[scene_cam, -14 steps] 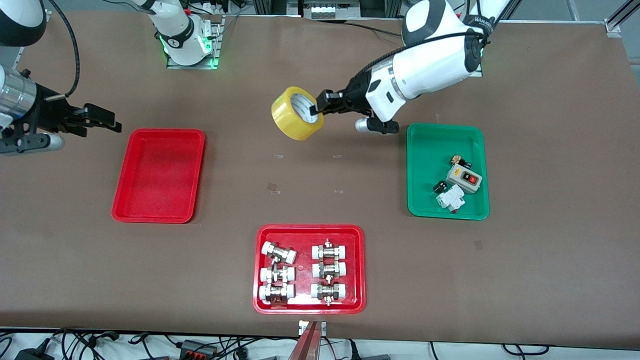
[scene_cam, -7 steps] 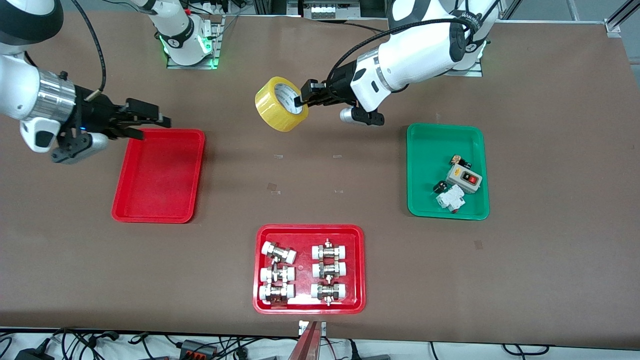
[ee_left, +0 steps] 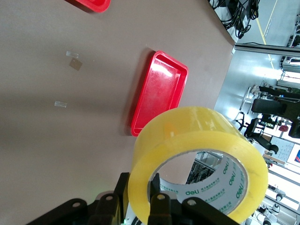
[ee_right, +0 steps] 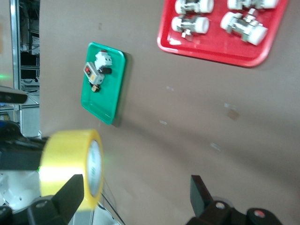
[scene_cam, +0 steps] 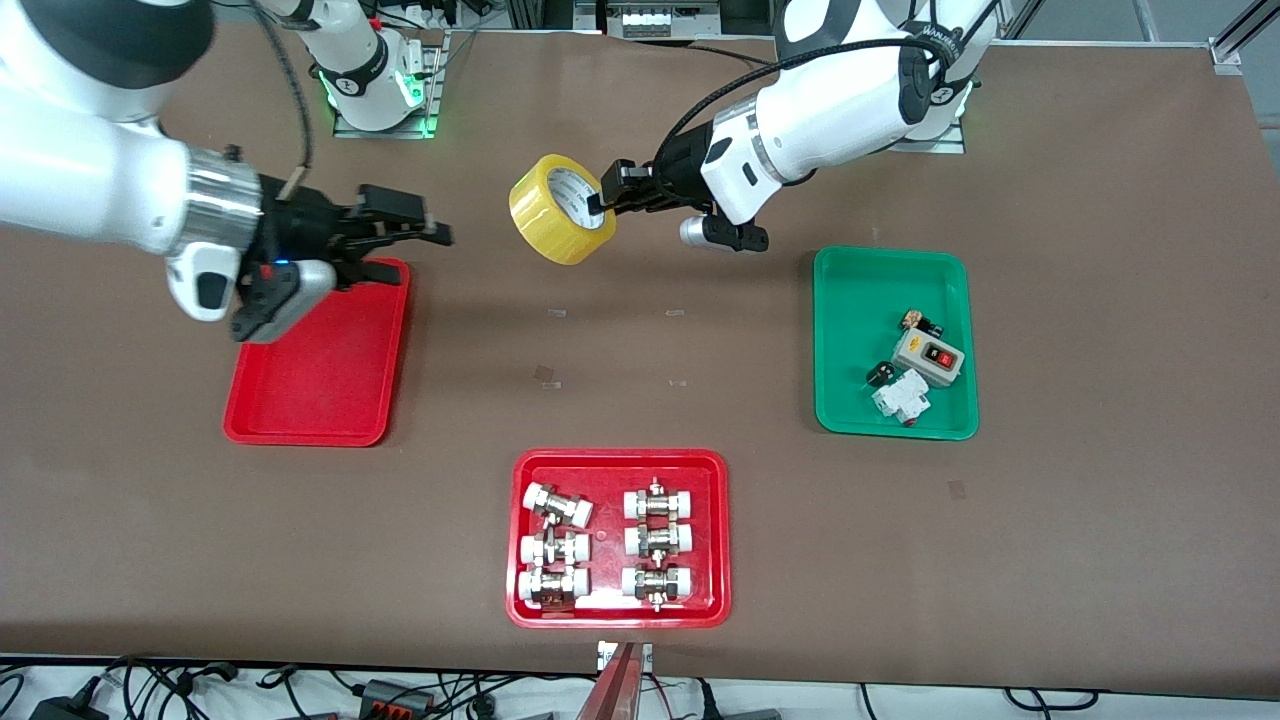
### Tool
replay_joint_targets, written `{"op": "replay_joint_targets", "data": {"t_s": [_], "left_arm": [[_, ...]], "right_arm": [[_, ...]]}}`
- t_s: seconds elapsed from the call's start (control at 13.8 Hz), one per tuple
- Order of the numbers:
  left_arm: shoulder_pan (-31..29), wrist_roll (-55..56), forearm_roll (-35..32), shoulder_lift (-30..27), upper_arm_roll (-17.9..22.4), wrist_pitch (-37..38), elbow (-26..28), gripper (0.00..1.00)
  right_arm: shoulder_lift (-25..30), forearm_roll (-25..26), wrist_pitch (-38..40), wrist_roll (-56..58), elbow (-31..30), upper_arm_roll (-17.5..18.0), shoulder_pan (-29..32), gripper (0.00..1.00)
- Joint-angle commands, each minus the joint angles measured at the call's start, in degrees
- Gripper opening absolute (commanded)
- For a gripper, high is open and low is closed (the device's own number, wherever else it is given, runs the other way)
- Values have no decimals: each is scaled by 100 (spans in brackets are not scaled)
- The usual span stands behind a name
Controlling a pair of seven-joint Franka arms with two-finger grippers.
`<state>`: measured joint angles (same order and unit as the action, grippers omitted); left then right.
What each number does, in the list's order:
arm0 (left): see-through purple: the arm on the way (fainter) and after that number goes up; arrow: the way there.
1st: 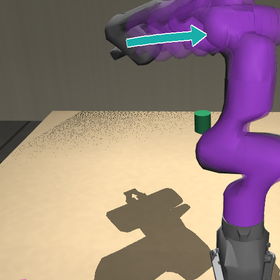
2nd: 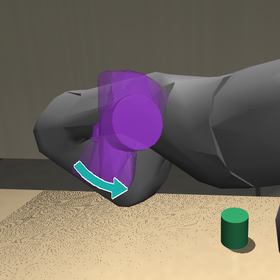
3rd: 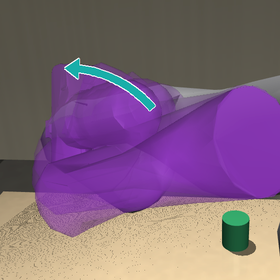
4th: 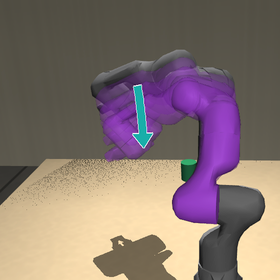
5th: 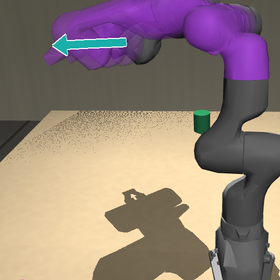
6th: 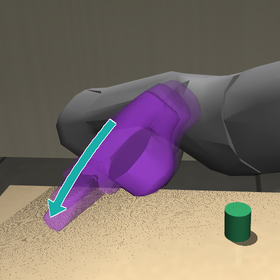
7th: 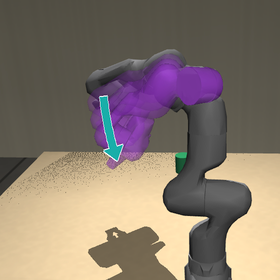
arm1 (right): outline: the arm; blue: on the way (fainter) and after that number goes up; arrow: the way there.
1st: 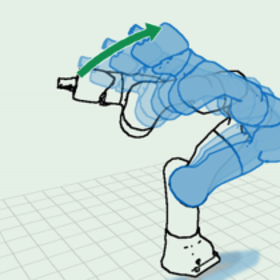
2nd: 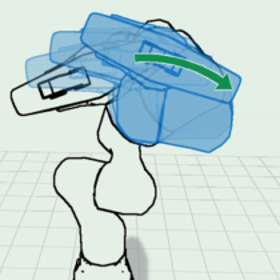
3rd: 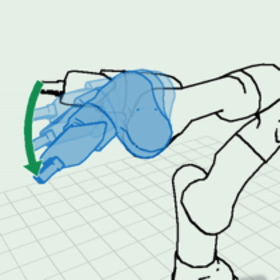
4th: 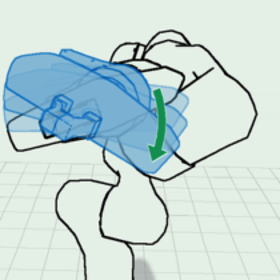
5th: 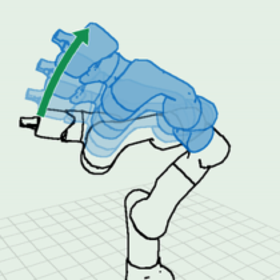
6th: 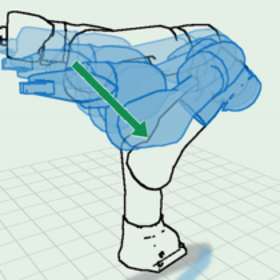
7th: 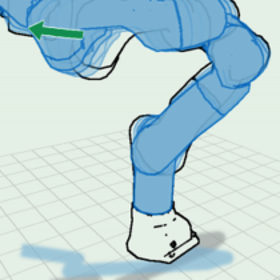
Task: Left arm passes tape to right arm into tray
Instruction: 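Grasp the tape roll with the right gripper beside the left gripper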
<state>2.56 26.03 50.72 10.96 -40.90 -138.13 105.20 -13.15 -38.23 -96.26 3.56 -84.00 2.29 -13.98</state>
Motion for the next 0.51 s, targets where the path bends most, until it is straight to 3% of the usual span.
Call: {"op": "replay_joint_targets", "data": {"t_s": [0.0, 0.44], "left_arm": [[69, 51, 113, 73, -32, -65, -166, 1], [156, 51, 113, 108, -24, -292, -166, 1]], "right_arm": [[-135, -106, -226, -319, 183, -53, -358, 100], [-135, -106, -402, -1233, 244, -44, -816, 100]]}}
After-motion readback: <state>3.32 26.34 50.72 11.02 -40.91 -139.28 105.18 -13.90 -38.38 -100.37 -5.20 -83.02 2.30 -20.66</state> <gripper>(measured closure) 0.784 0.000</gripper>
